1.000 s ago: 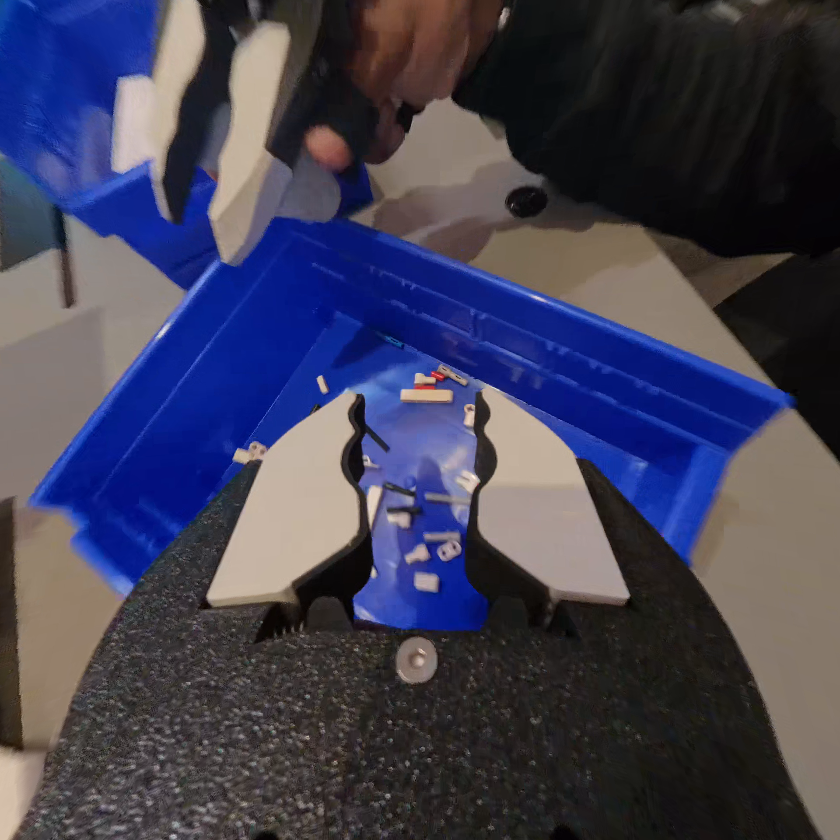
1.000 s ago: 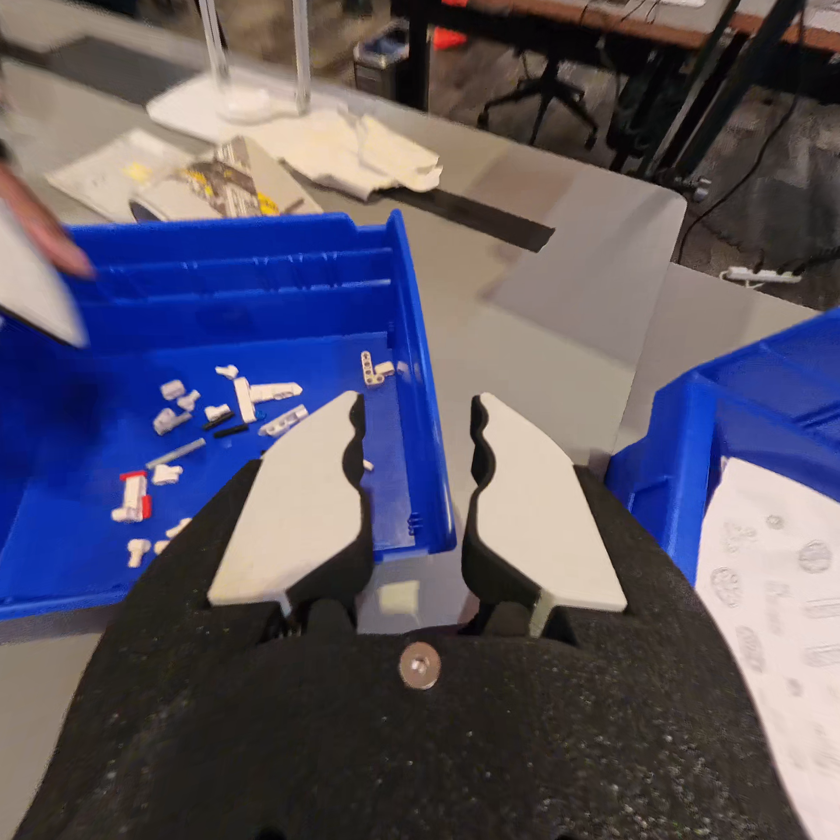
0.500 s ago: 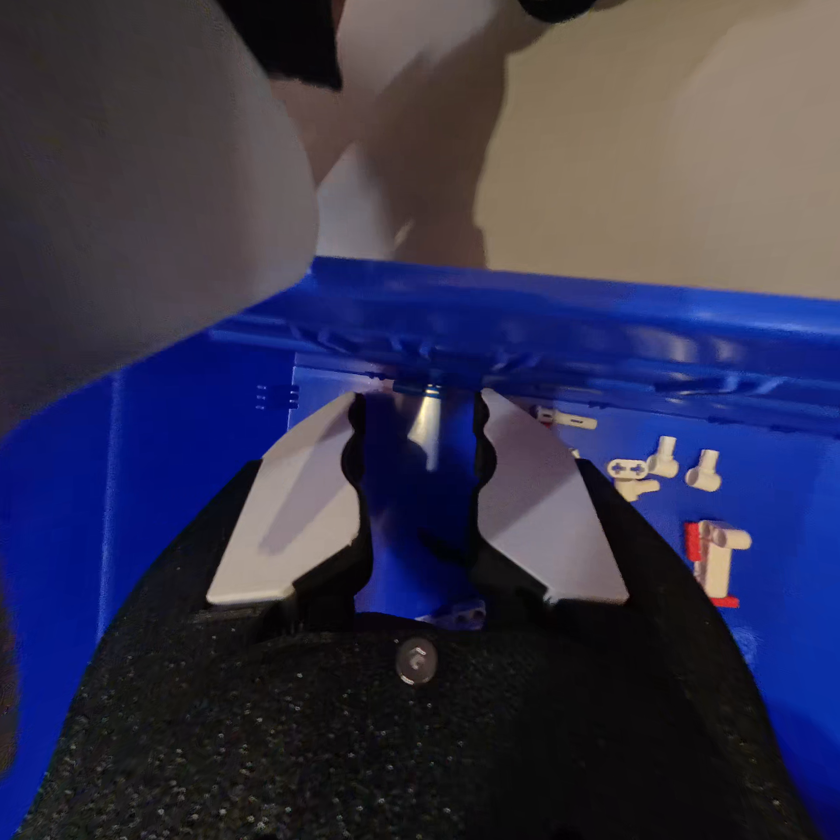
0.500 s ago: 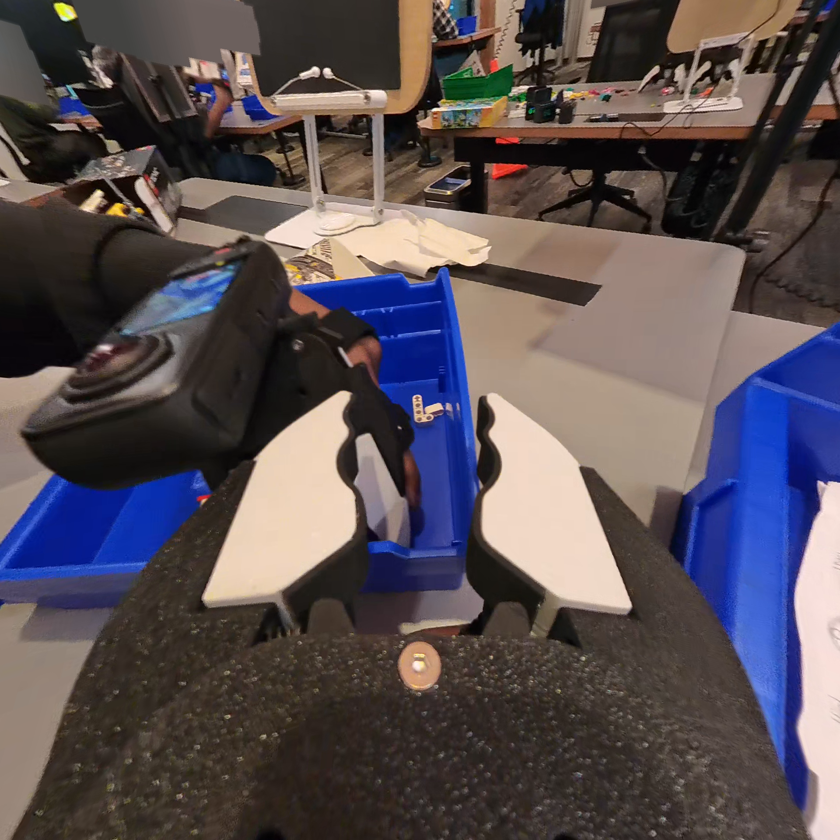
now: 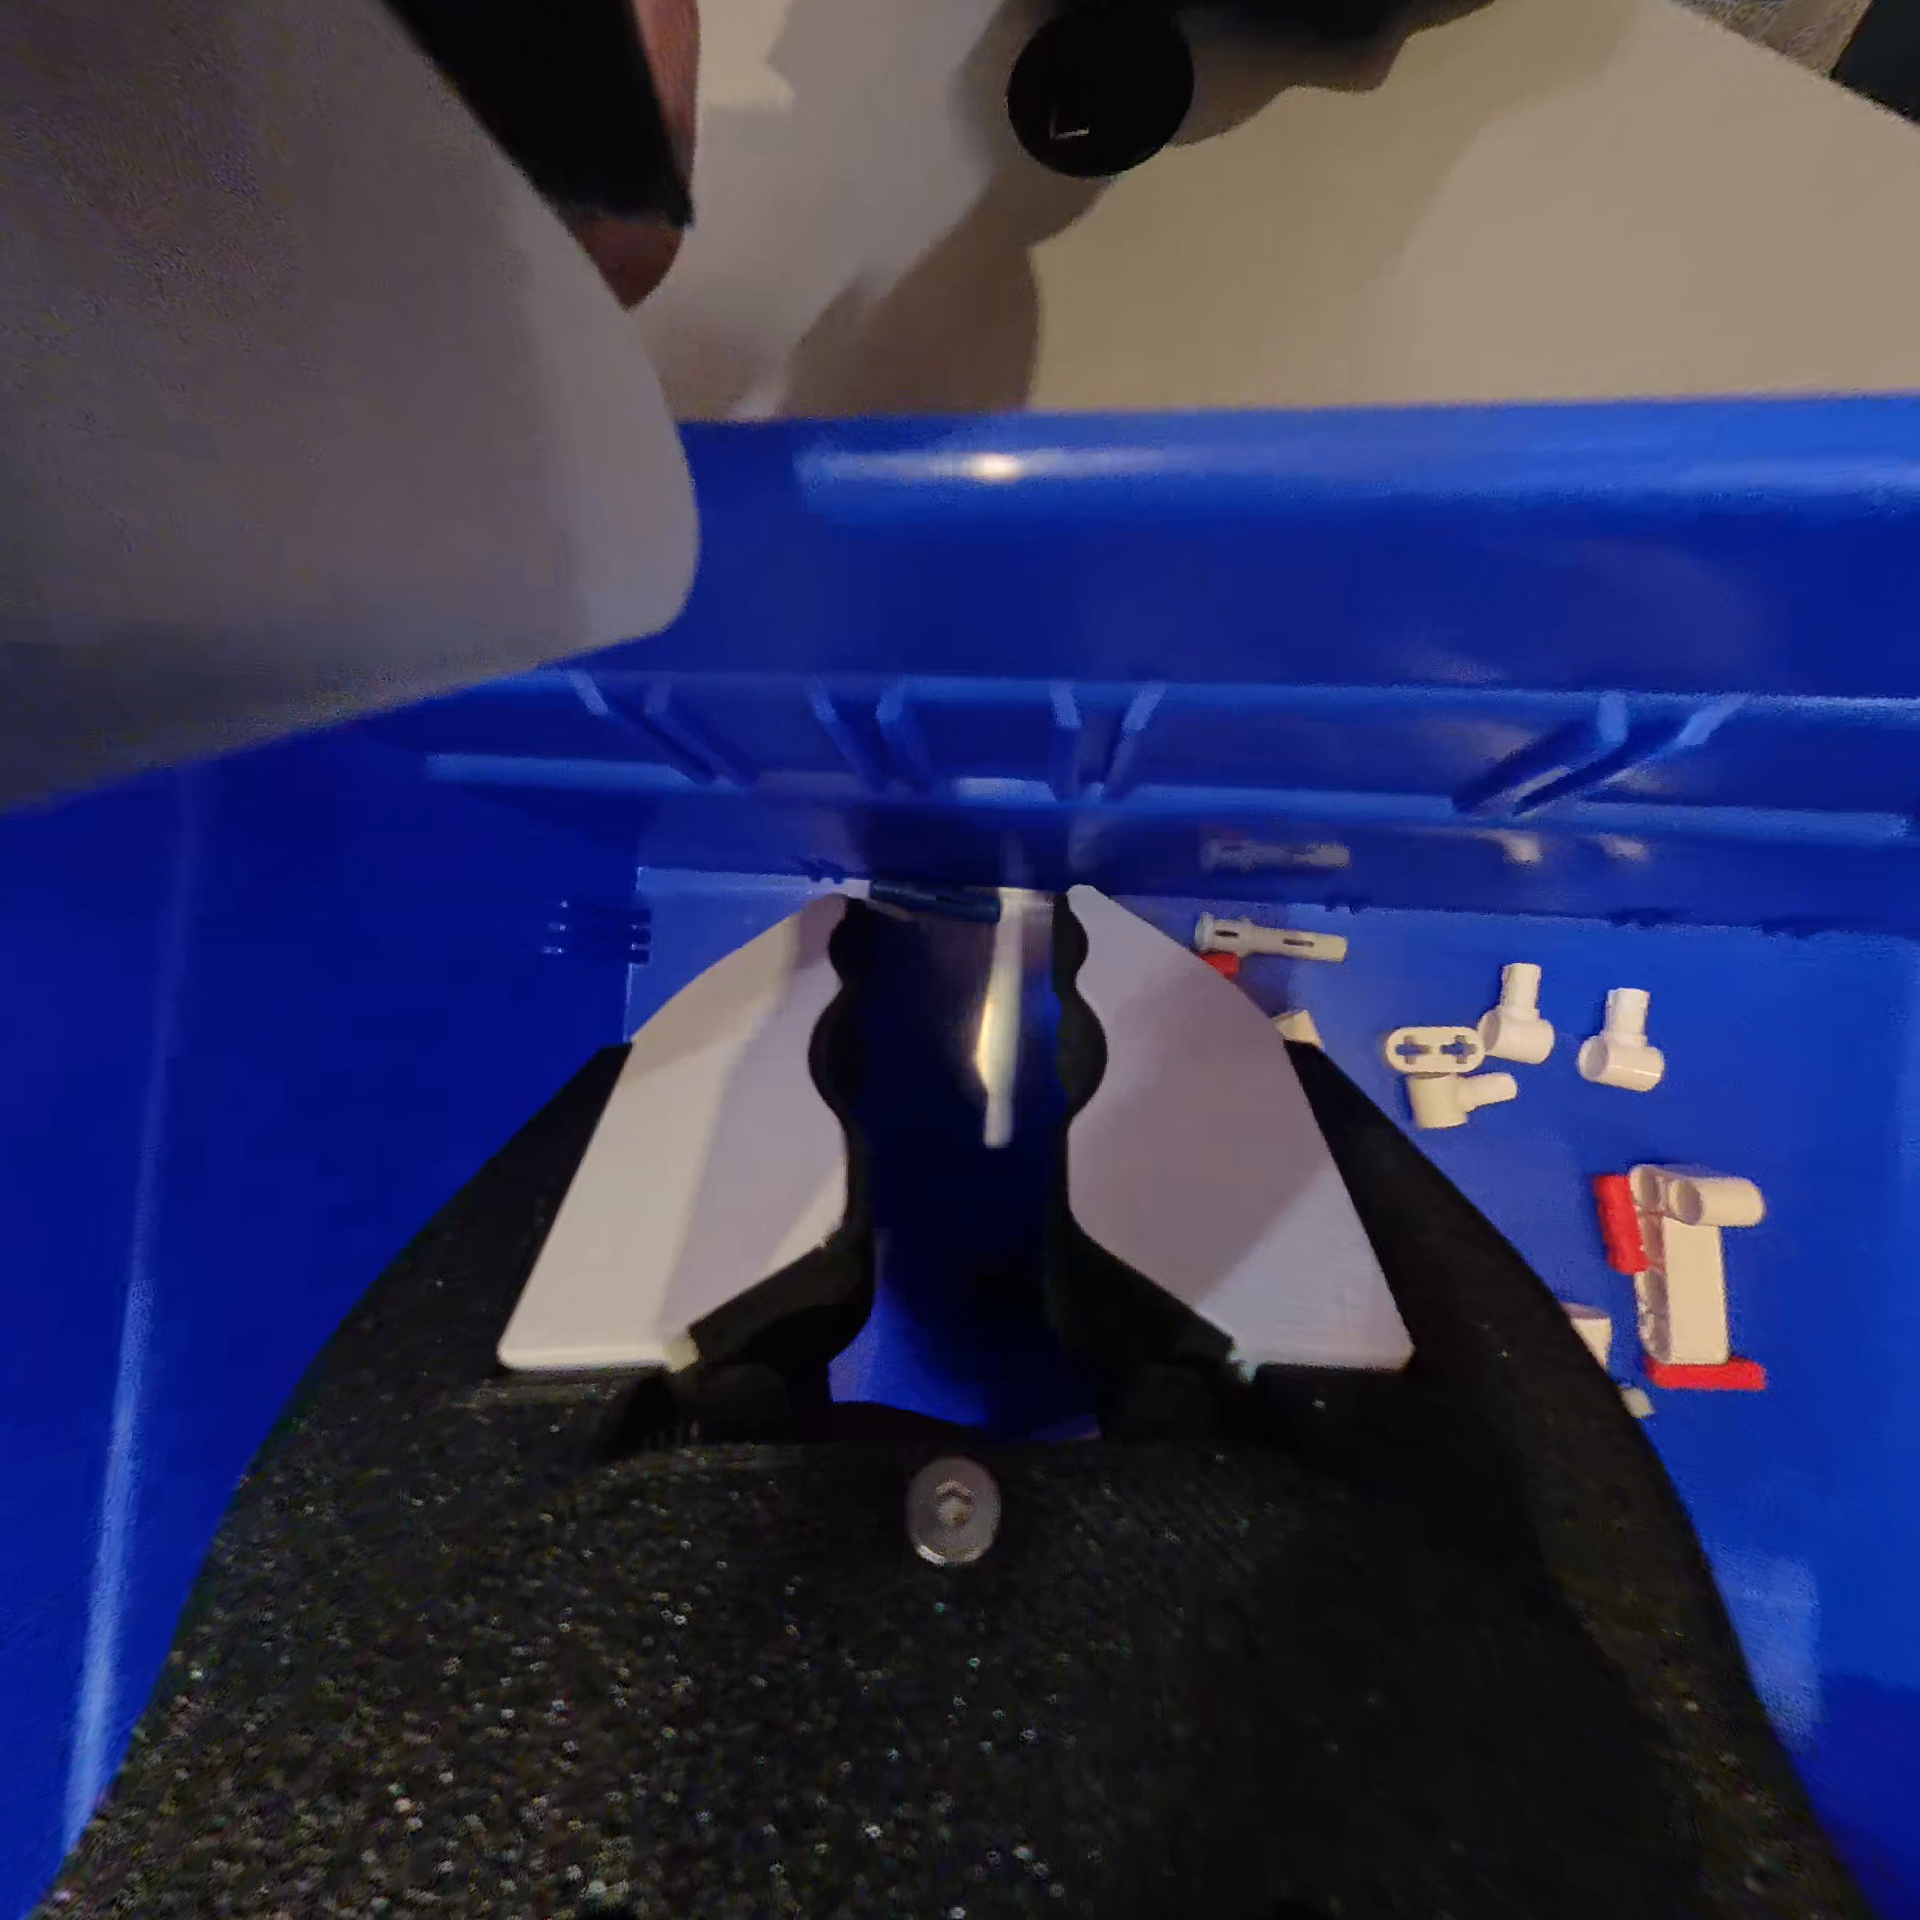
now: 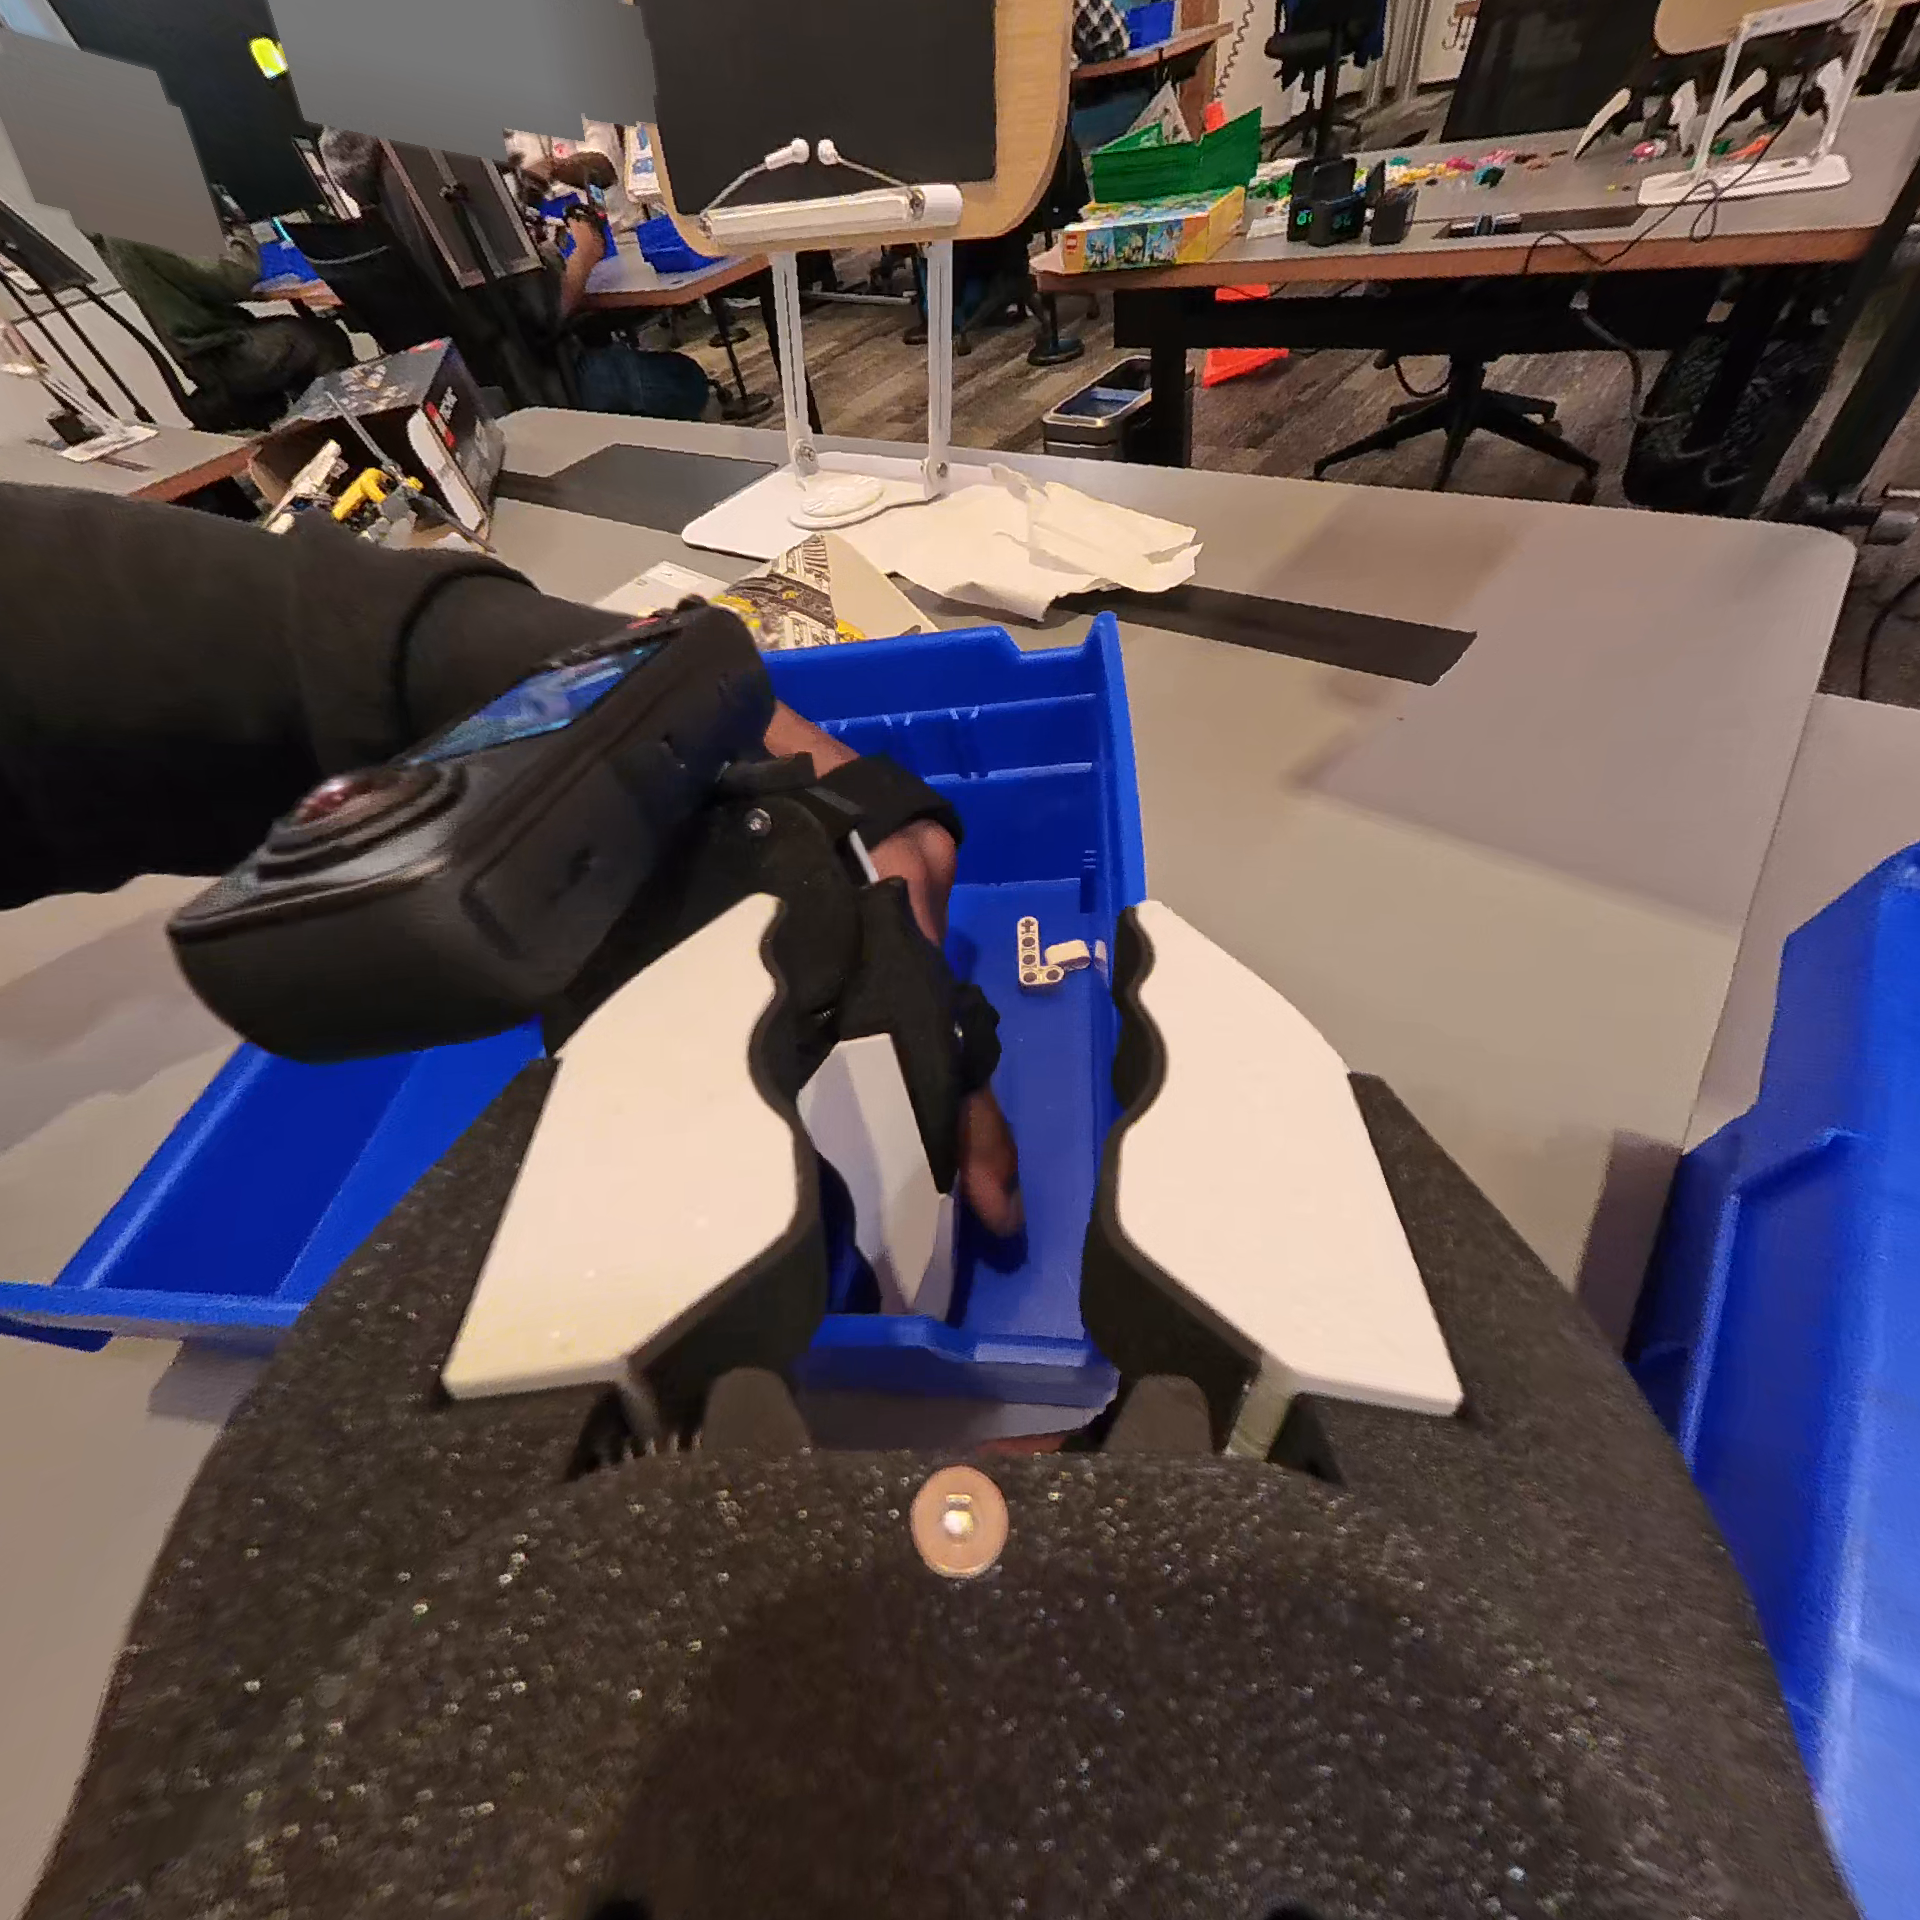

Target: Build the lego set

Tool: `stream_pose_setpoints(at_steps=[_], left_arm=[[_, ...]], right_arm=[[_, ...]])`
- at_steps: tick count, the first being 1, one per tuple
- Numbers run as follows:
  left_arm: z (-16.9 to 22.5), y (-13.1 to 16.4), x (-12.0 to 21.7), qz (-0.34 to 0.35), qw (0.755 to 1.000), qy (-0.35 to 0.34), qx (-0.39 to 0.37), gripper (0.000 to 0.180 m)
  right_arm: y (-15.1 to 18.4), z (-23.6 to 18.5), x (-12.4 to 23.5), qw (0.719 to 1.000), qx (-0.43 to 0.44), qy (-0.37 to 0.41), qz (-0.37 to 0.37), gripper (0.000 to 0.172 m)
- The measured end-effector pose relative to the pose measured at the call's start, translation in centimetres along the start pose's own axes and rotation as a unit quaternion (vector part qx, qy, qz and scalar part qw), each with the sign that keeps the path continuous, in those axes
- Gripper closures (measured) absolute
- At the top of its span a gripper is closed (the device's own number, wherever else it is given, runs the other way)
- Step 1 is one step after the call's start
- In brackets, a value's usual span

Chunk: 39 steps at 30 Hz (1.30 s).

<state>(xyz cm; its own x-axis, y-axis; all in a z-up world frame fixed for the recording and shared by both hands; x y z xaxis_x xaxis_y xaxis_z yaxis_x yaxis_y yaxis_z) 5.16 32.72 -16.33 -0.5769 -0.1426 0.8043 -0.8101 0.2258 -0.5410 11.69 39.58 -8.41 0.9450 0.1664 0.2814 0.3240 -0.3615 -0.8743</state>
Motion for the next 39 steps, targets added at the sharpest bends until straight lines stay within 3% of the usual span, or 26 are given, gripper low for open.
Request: stream_pose_setpoints(at_steps=[8,10,11,16,17,23,28,32,36,39], left_arm=[[0.1,0.2,-0.6,0.063,0.998,0.029,-0.015,0.149],[0.1,0.0,-0.5,0.056,0.998,0.027,-0.020,0.150],[0.1,0.0,-0.5,0.048,0.998,0.014,-0.024,0.163],[0.1,-0.2,-0.5,0.025,0.999,-0.007,-0.024,0.164],[0.2,-0.3,-0.4,0.015,1.000,-0.008,-0.024,0.179],[1.3,-0.4,0.6,-0.050,0.998,-0.031,0.002,0.180],[2.5,-1.3,2.8,-0.040,0.993,-0.090,0.061,0.180],[1.2,-0.9,2.1,-0.031,0.986,-0.130,0.104,0.163],[0.4,-0.1,0.3,-0.035,0.986,-0.112,0.120,0.142],[0.4,-0.2,-0.1,-0.027,0.987,-0.100,0.125,0.140]], right_arm=[[0.8,0.3,-0.7,0.999,0.006,0.010,-0.031,0.120],[0.8,0.3,-0.7,0.999,0.003,0.007,-0.031,0.121],[0.8,0.3,-0.6,1.000,0.003,0.006,-0.030,0.121],[0.8,0.3,-0.6,1.000,0.001,0.003,-0.023,0.122],[0.8,0.3,-0.5,1.000,0.001,0.004,-0.022,0.122],[0.8,0.2,-0.3,1.000,0.008,0.009,-0.023,0.122],[0.7,-0.2,0.3,0.998,0.036,0.039,-0.042,0.124],[0.6,-0.1,0.3,0.997,0.029,0.044,-0.051,0.123],[0.8,0.1,0.3,0.998,0.019,0.042,-0.047,0.123],[0.9,0.1,0.2,0.998,0.023,0.041,-0.048,0.124]])
Point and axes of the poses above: each gripper's, where its closed fingertips meet, x back along the fingers, y out of its underside, z = x × y across the jaws, the point moved 8 cm from there along x, back along the fingers, and after that the axes turned 14 degrees about -x, right-handed, at the moved point
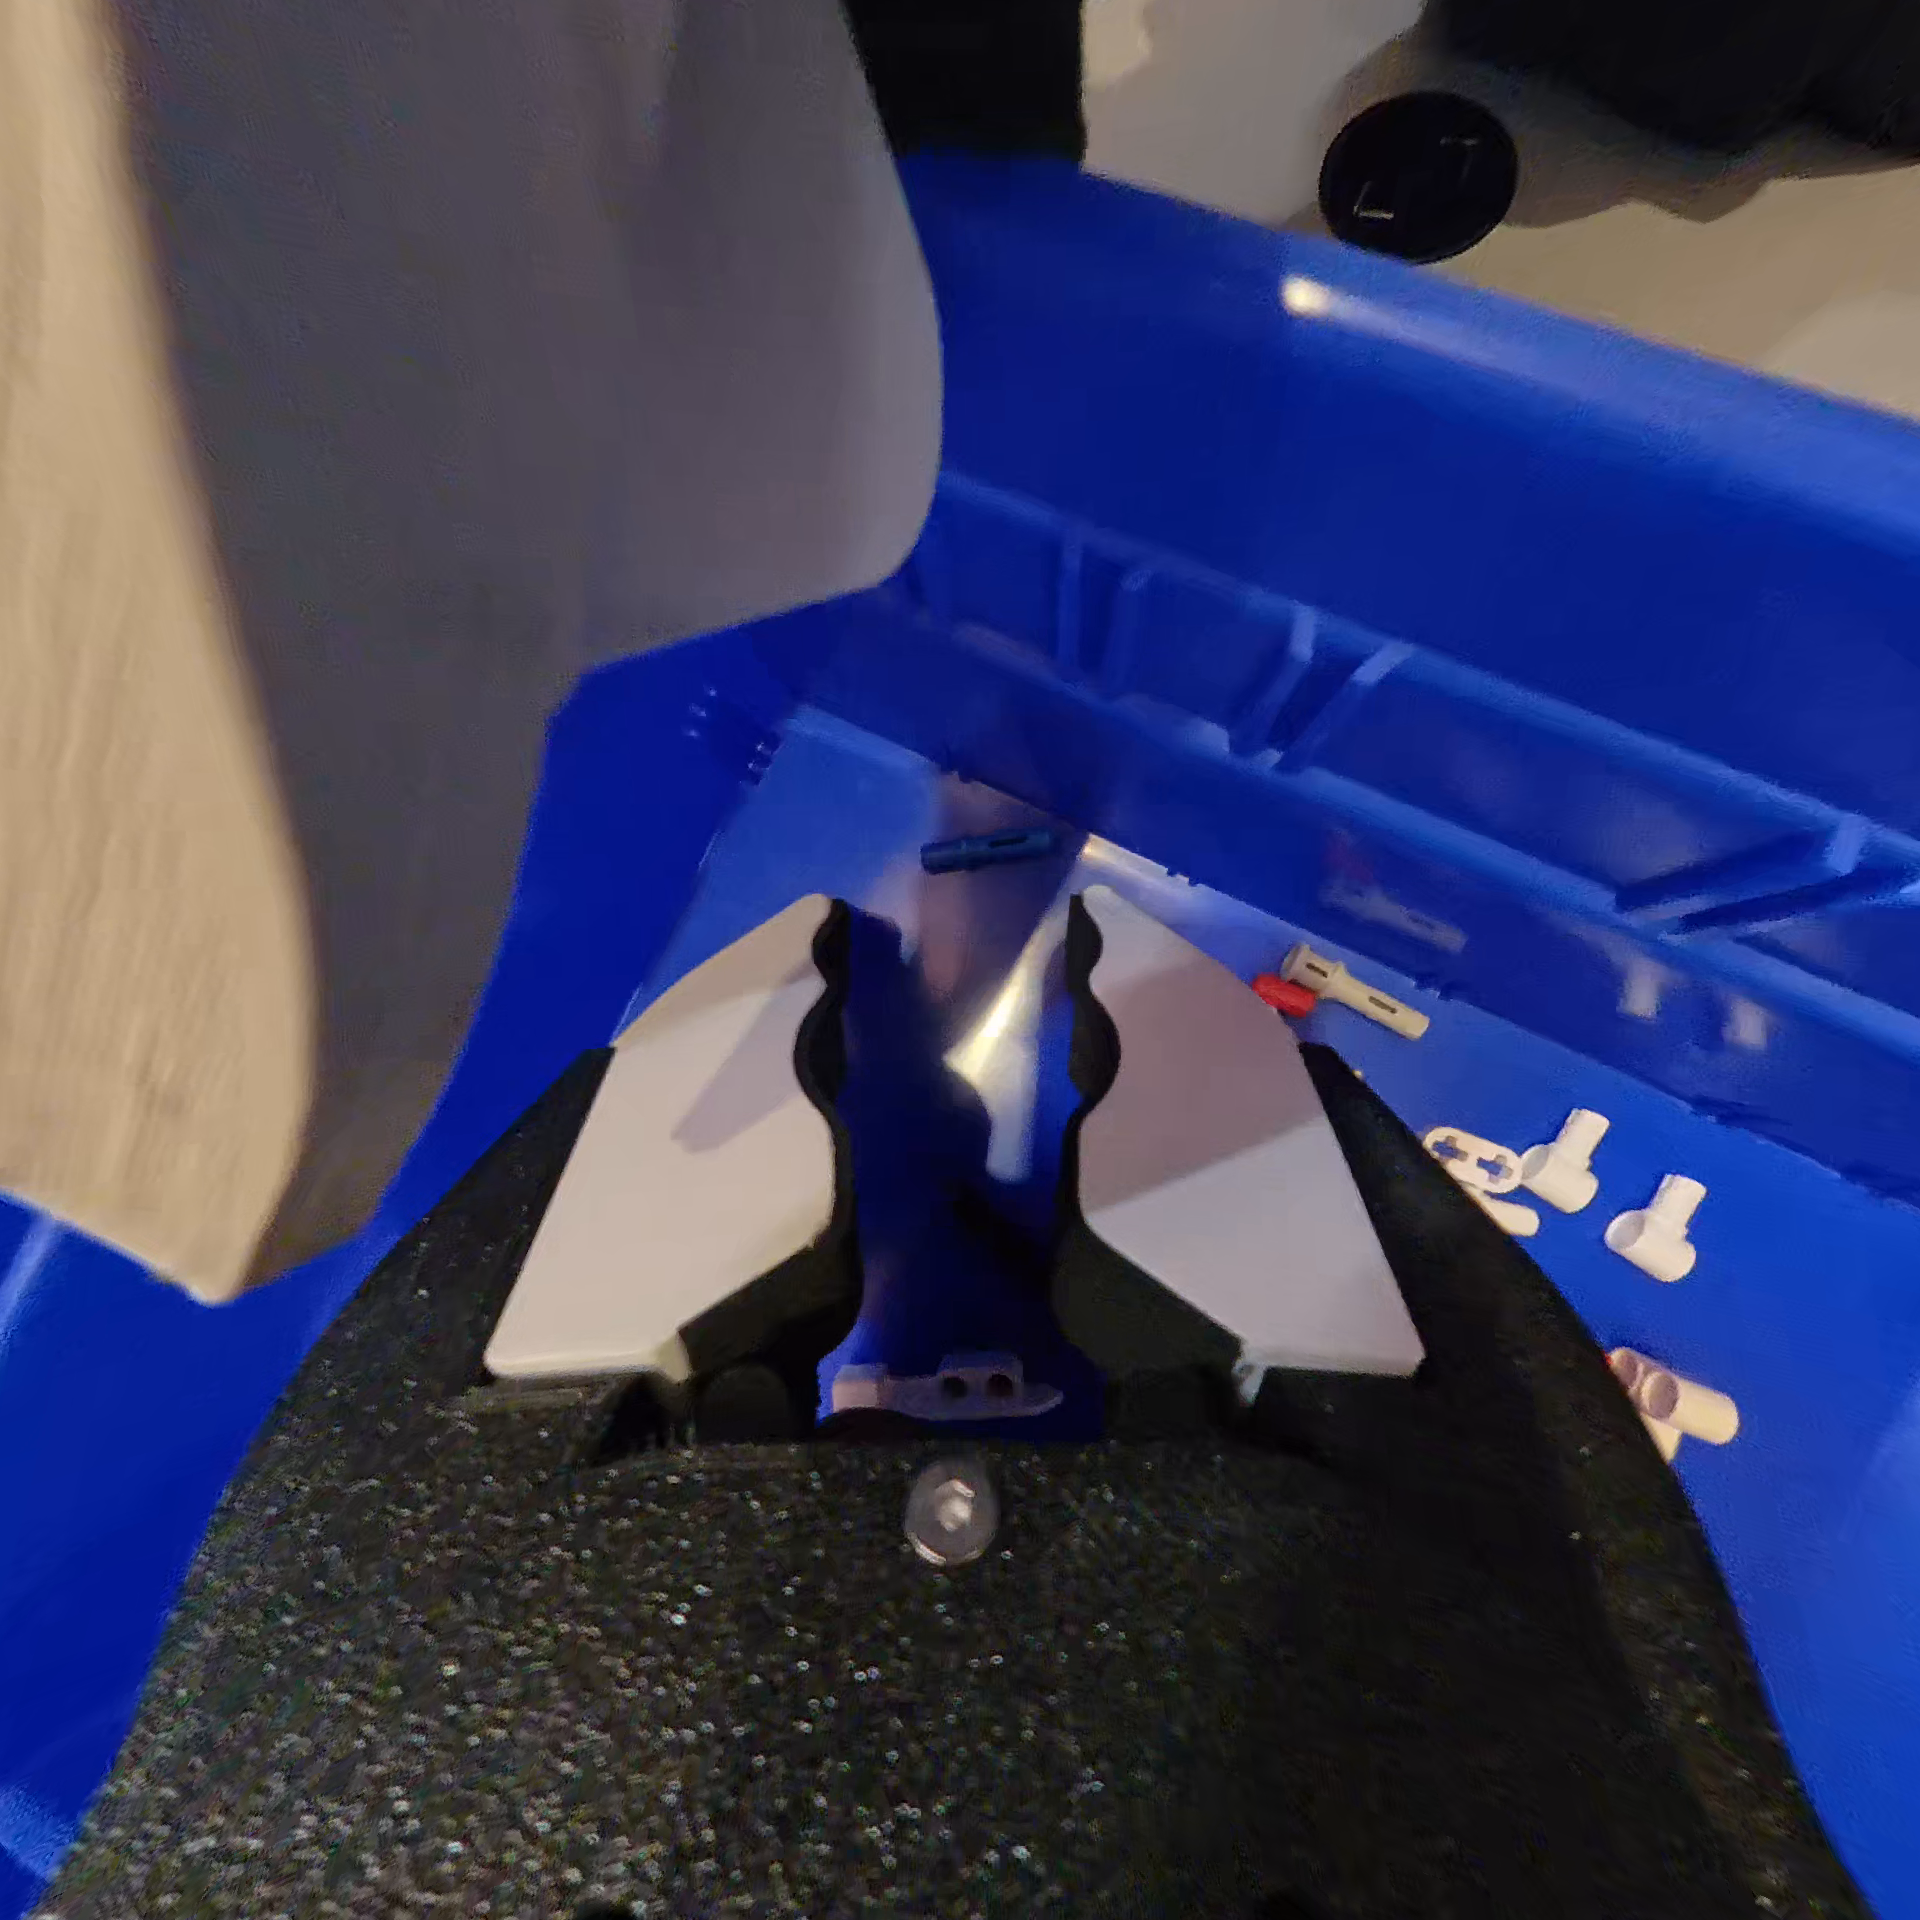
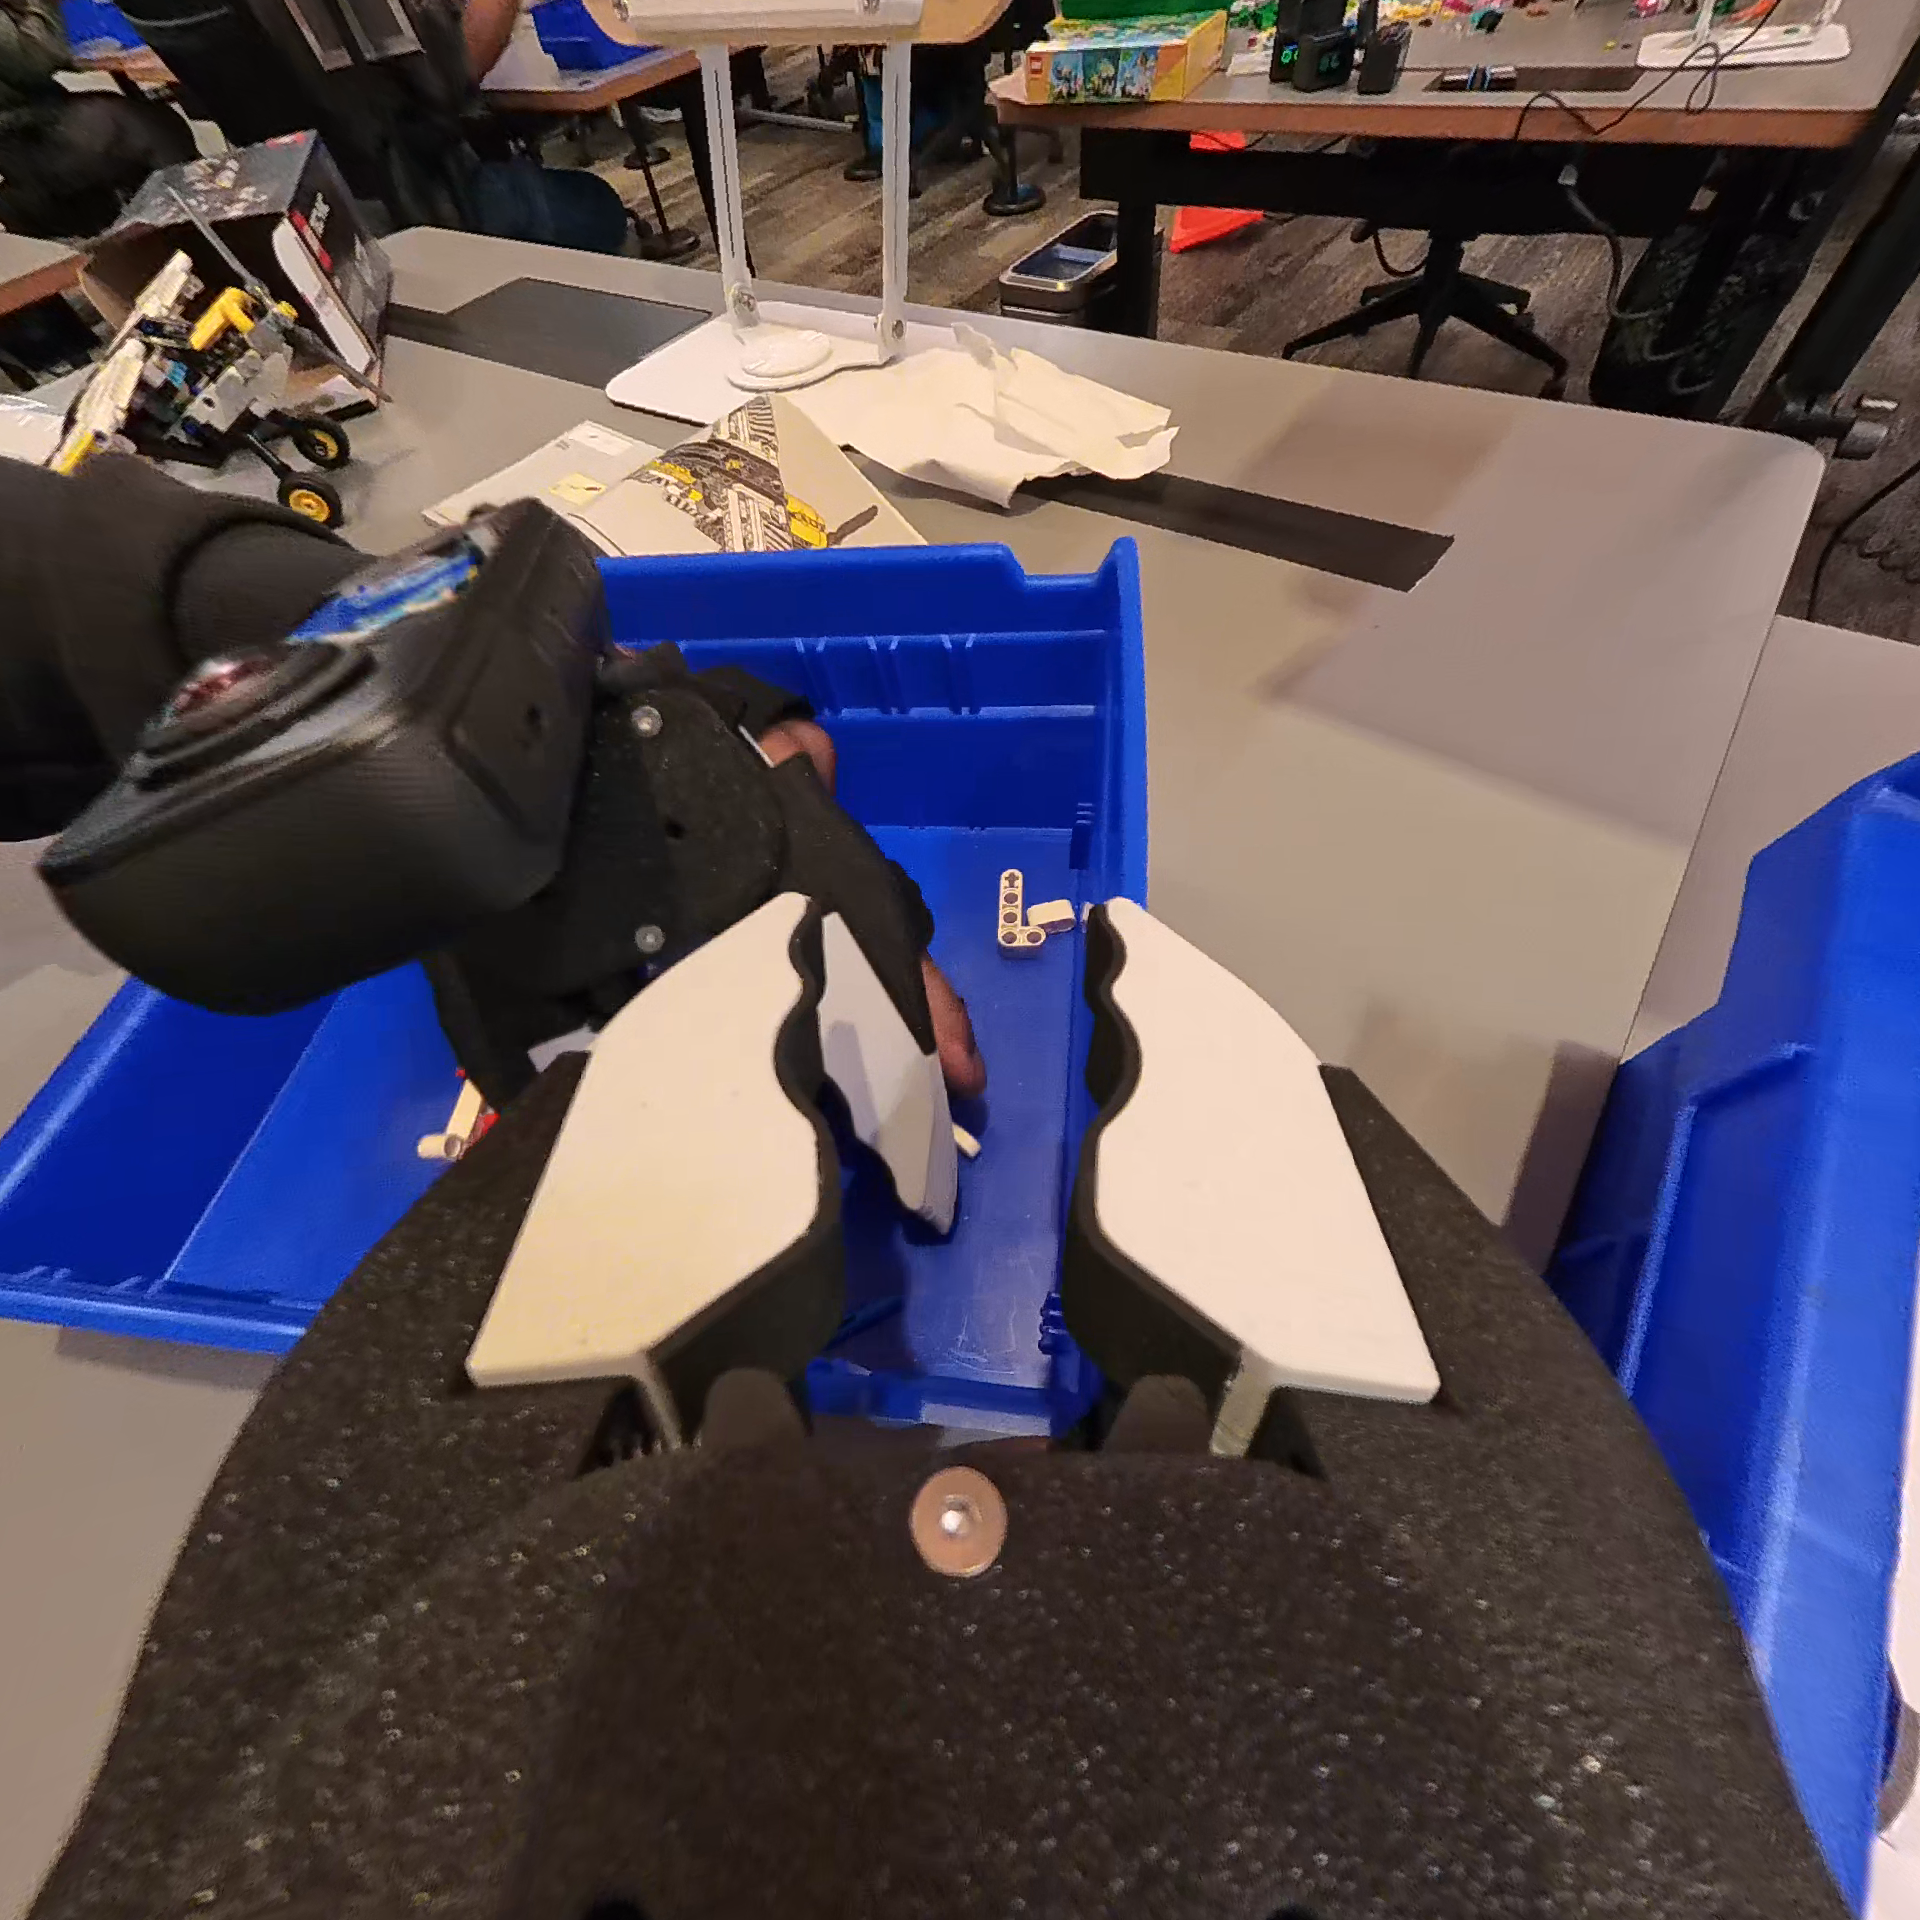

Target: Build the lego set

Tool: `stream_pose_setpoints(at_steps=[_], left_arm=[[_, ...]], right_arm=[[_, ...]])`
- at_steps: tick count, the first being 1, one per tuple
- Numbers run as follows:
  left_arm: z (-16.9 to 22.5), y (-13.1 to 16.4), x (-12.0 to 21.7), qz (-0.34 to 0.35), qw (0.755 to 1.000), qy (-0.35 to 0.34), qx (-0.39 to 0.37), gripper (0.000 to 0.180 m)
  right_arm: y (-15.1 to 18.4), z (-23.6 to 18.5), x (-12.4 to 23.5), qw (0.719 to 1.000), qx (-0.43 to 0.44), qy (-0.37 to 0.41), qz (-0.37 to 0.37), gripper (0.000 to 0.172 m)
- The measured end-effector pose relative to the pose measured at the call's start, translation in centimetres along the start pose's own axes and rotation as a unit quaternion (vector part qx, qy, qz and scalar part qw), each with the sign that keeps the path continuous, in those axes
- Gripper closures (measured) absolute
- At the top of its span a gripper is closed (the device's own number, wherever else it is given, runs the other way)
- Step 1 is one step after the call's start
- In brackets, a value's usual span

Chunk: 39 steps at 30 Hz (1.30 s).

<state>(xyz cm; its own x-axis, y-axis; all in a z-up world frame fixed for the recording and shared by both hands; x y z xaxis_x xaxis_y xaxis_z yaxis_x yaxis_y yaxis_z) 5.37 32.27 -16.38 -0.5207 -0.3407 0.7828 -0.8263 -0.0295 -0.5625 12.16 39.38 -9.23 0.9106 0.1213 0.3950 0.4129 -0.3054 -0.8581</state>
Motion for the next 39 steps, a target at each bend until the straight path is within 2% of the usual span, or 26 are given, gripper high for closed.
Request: stream_pose_setpoints(at_steps=[4,8,11,16,19,22,27,32,35,37,39], left_arm=[[-0.1,-0.3,-0.3,0.002,1.000,0.010,0.002,0.138],[-0.2,-0.8,-0.9,0.008,1.000,0.027,0.008,0.153],[0.0,-0.8,-1.0,0.011,0.999,0.041,0.015,0.156],[0.5,-0.9,-0.3,0.002,0.999,0.014,0.035,0.156],[1.6,-1.3,2.8,0.028,0.997,-0.017,0.066,0.156],[4.1,-1.2,7.6,0.041,0.993,-0.063,0.090,0.156],[10.7,-0.3,14.6,0.076,0.981,-0.125,0.126,0.156],[16.5,1.9,18.6,0.102,0.964,-0.171,0.175,0.156],[19.8,4.0,20.2,0.095,0.955,-0.201,0.198,0.156],[21.8,5.1,21.0,0.103,0.949,-0.214,0.210,0.156],[23.5,6.2,21.6,0.103,0.942,-0.231,0.221,0.156]], right_arm=[[0.2,0.0,-0.3,1.000,0.003,-0.003,-0.004,0.124],[0.2,0.0,-0.3,1.000,0.004,-0.003,-0.002,0.123],[0.3,0.0,-0.2,1.000,0.002,-0.006,0.001,0.123],[0.3,-0.1,-0.1,1.000,0.004,-0.004,-0.002,0.122],[0.4,-0.4,0.1,1.000,0.014,0.010,-0.015,0.122],[0.5,-0.8,0.5,0.998,0.036,0.039,-0.040,0.123],[0.4,-1.7,0.9,0.986,0.085,0.106,-0.101,0.128],[0.0,-2.8,0.9,0.966,0.138,0.155,-0.158,0.127],[-0.4,-5.8,0.2,0.953,0.202,0.124,-0.186,0.127],[0.0,-8.7,-1.1,0.926,0.293,0.075,-0.225,0.128],[1.1,-11.3,-2.9,0.890,0.347,0.016,-0.294,0.129]])
Point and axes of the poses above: each gripper's, where its closed fingertips meet, x back along the fingers, y out of its underside, z = x × y across the jaws, the point moved 8 cm from there along x, back along the fingers, and after that the axes turned 14 degrees about -x, right-handed, at the moved point
